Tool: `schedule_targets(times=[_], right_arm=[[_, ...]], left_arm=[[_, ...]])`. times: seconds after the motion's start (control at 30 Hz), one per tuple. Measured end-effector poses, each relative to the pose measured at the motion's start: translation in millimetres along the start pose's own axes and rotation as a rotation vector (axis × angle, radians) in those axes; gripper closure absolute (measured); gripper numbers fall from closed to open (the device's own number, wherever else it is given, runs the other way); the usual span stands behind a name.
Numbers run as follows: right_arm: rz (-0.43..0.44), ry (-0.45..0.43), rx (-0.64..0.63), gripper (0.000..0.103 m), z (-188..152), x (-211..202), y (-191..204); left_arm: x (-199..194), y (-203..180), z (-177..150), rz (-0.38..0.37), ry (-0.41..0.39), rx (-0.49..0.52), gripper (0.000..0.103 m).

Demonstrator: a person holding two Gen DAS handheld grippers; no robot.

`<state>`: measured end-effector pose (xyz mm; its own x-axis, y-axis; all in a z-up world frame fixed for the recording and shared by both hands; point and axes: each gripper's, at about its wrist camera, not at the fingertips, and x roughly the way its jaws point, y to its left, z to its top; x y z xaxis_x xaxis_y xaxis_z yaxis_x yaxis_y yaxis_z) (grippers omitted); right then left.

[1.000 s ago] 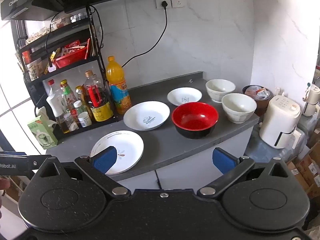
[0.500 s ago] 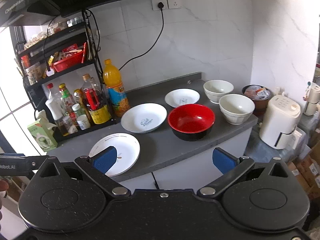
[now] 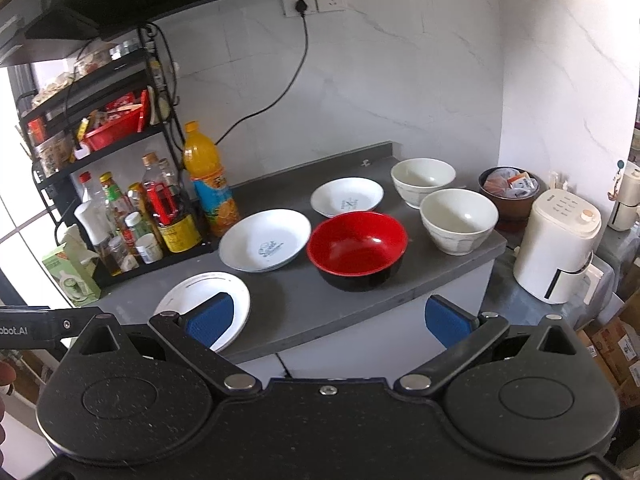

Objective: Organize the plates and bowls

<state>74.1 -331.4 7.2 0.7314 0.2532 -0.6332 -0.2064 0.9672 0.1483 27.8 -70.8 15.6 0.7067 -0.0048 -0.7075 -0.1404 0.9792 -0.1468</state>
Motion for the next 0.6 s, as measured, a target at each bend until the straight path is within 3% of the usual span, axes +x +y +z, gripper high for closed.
schedule_targets(times=[0.6], right_arm=[[-0.101, 0.028, 0.093, 0.0, 28.2, 69.9, -44.2]], left_arm=[[90.4, -33.2, 48.8, -0.075, 0.031, 0.007, 0.006]])
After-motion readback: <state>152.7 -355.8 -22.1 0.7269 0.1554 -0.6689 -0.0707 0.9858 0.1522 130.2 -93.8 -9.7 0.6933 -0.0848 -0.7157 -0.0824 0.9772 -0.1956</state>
